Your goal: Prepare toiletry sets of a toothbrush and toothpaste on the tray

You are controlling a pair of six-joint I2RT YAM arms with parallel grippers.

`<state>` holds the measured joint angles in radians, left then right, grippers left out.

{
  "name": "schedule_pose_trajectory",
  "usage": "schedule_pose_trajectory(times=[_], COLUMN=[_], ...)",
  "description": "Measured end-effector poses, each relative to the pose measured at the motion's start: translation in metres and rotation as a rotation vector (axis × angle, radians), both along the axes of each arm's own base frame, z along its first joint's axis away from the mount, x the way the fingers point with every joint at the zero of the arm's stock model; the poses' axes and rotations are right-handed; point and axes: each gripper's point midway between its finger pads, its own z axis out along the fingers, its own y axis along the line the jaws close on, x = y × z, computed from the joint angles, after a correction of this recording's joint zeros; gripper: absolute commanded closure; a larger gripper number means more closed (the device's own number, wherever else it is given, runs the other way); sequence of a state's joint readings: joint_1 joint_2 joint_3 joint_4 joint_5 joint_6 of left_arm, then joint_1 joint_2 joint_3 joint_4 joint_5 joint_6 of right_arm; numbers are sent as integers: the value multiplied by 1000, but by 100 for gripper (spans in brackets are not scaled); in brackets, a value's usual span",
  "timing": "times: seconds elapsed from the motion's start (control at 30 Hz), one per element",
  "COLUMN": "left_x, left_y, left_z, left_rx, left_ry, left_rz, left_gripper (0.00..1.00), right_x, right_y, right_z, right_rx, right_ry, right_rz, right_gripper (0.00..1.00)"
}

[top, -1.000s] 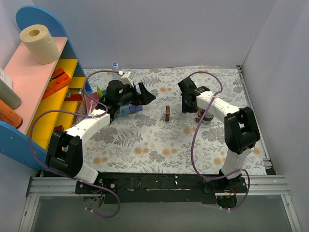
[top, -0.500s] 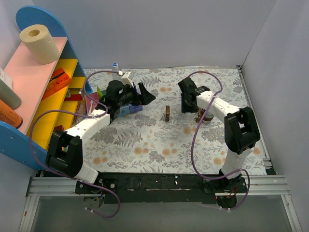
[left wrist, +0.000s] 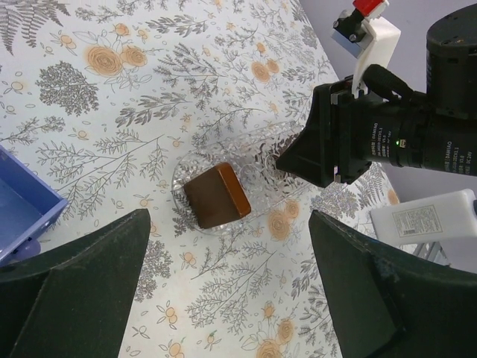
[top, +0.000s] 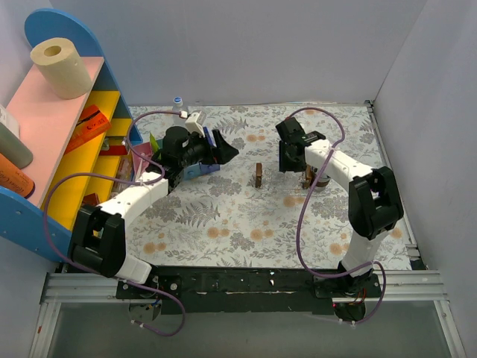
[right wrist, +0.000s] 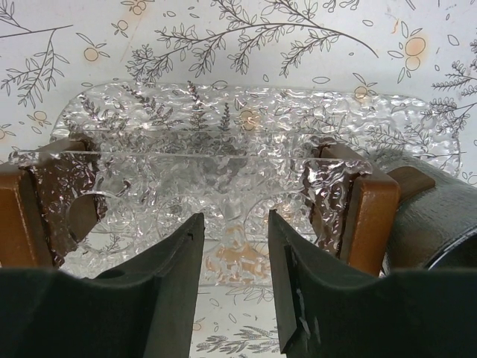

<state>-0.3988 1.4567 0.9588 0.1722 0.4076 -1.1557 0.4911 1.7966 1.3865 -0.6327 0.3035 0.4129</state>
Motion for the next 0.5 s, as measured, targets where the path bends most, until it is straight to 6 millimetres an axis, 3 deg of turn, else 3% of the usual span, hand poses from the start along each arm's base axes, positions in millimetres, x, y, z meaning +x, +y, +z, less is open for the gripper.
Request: schedule_pose_trajectory(times=[0.33,0.5], left_x=[-7,-6], left_y=[7,15], left_z=[22,40], left_rx=[7,29], left_ry=[-102,-187], left_rz=[3,37], left_gripper=[8,7], right_x=[0,3], right_y=[4,12], right_z=[28,68], right_rx=[48,131], right_ry=[-59,-166], right_rz=[15,52], right_gripper=[55,56])
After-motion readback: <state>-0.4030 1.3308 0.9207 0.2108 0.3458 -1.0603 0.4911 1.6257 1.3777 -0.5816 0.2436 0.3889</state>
